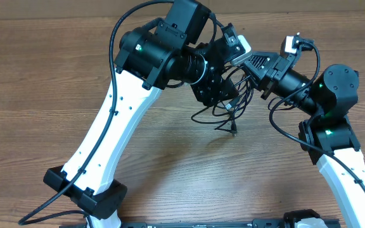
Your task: Untangle cables
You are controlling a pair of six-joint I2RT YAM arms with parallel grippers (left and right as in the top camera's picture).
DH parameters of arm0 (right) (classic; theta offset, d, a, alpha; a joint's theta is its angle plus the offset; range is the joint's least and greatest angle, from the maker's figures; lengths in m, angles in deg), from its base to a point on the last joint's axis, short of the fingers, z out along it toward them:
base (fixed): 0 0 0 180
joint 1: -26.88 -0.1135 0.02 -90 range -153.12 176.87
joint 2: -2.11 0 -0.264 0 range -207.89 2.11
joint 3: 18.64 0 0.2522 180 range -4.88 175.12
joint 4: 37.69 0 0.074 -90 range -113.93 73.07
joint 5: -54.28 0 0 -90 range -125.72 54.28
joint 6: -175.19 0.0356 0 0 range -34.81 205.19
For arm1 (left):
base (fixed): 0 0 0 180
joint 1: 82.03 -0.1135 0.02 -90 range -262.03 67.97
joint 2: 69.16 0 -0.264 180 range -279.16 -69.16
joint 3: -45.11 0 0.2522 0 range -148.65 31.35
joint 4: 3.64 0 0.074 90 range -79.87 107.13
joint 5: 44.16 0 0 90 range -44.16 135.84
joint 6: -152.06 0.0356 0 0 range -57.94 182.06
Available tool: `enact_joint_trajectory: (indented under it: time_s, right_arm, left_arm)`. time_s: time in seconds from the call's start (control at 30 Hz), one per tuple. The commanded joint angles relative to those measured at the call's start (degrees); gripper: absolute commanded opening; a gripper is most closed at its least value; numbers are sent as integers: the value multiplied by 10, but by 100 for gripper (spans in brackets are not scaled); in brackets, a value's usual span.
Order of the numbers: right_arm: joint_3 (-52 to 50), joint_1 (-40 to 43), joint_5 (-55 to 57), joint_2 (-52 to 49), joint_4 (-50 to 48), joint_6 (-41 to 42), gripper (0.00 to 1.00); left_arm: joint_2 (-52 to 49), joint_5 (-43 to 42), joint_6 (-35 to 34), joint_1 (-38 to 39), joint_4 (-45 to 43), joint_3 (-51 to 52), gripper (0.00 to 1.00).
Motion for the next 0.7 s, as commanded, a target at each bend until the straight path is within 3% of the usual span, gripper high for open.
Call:
enact_joint_trajectory:
  time_s: [0.0,0.1,0.13,0.37,0.43,0.47,0.53,0.6,0.67]
  right_arm:
    - [6,2,6,4,-6,2,4]
    - [6,2,6,4,-6,2,3]
    - [6,2,6,4,-6,2,4]
    - [6,2,6,3,13,-3,4]
    - [6,2,9,3,34,-15,20]
    - [6,2,11,3,40,-28,45]
    - [6,2,12,1,41,-54,75]
    - [6,2,13,0,57,-83,96]
    - [6,2,18,0,80,-106,100]
  left_arm:
    - [-7,-50,15,4,2,-11,56]
    - [-7,-51,15,4,3,-11,23]
    - [-7,-51,15,4,3,-11,6]
    - [-7,-66,14,4,5,-11,4]
    - [-7,-84,14,3,4,-11,4]
    - [-7,-87,13,3,3,-11,4]
    - [-7,-87,-5,3,-1,-12,4]
    - [-5,-97,-33,1,-8,-13,4]
    - [-1,-120,-40,-4,-15,-13,4]
